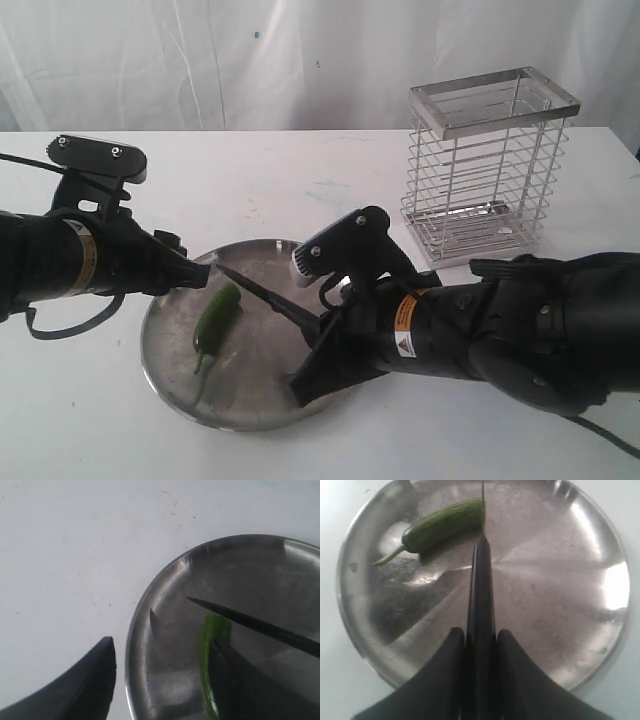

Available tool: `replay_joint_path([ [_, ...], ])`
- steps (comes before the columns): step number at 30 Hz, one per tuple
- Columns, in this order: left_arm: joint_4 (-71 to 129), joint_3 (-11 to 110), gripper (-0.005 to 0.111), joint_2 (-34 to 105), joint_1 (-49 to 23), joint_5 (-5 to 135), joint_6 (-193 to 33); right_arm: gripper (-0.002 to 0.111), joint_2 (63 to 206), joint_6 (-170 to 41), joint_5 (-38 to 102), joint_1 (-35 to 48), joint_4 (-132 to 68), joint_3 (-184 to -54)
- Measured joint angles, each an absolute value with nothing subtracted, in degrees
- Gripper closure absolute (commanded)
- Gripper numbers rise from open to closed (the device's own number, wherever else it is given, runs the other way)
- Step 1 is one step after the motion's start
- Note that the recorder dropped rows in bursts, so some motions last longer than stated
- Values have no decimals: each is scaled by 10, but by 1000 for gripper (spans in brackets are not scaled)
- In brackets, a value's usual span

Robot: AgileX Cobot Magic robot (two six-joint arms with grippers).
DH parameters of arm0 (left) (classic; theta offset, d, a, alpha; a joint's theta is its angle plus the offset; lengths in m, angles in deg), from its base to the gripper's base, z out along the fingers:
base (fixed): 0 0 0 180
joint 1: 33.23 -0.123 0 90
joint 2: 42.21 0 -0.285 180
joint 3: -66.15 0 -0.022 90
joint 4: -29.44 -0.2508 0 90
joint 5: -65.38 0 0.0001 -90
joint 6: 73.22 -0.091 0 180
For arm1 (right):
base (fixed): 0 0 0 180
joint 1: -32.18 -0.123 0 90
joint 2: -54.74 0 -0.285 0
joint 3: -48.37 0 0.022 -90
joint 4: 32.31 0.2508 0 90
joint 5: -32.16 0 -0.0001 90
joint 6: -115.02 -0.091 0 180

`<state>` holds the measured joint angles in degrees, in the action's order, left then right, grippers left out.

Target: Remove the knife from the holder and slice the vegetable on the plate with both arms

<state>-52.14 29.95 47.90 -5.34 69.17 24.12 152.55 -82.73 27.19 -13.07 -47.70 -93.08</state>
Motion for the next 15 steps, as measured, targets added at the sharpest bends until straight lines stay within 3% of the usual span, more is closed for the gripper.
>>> replay_joint_path([
  [15, -521, 300, 48, 479, -53, 712, 241, 108, 1529, -832, 265, -138, -475, -931],
])
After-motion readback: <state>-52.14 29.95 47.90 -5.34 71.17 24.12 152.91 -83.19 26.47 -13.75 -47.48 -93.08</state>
